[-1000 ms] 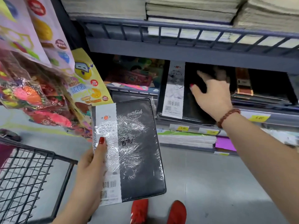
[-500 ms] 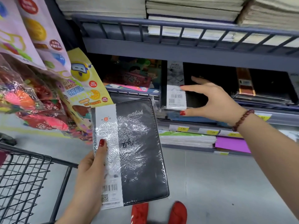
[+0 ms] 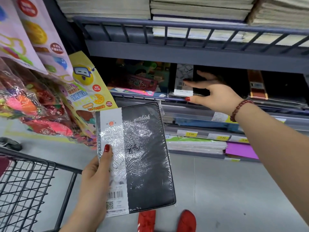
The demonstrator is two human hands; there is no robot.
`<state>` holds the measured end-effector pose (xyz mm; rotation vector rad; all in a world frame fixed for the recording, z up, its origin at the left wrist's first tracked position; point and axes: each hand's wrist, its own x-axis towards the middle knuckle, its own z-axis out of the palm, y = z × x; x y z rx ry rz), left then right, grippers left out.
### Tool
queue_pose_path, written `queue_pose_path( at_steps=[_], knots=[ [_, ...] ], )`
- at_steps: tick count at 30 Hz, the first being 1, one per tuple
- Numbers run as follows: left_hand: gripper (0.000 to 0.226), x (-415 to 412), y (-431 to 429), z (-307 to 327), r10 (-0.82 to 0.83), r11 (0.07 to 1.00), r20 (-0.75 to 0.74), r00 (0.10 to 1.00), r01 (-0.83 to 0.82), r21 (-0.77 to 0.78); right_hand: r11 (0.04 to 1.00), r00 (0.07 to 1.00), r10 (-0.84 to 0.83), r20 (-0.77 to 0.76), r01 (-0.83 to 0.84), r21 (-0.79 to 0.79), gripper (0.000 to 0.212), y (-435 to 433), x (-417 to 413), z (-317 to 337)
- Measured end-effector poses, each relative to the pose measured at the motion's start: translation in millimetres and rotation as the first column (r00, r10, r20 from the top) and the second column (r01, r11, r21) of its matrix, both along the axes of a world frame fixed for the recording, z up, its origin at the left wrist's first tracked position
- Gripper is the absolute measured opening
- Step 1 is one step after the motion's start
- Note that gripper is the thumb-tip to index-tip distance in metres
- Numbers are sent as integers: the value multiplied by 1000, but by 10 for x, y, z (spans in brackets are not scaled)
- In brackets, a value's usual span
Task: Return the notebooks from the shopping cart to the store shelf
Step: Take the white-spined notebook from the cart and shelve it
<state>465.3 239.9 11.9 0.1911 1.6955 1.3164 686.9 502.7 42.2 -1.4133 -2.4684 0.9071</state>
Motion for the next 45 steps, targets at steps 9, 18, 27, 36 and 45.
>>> queue_pose_path(
  at_steps=[9,18,27,36,45],
  knots=[
    [54,32,-10,3,-14,999,-10,1000,14,42,1000,999,10,-41,-10,7,44,-11,48,-48],
    [54,245,193,-35,-11,999,-22,1000,12,30,986,974,-52,-221,85,145,36,-304,125,-163],
    [40,522,840,244,-121,982,-166,979,142,125,928,618,-301,-726,15,-372,52,-1007,169,-18],
    [27,675,1310,318,-361,907,-77,929,369,201,813,414,-576,-705,203,-545,55,-901,289,-126],
    [87,509,1140,99,-509,704,-486,711,668,240,917,789,-389,-475,281,-285,98,-786,308,131]
  ],
)
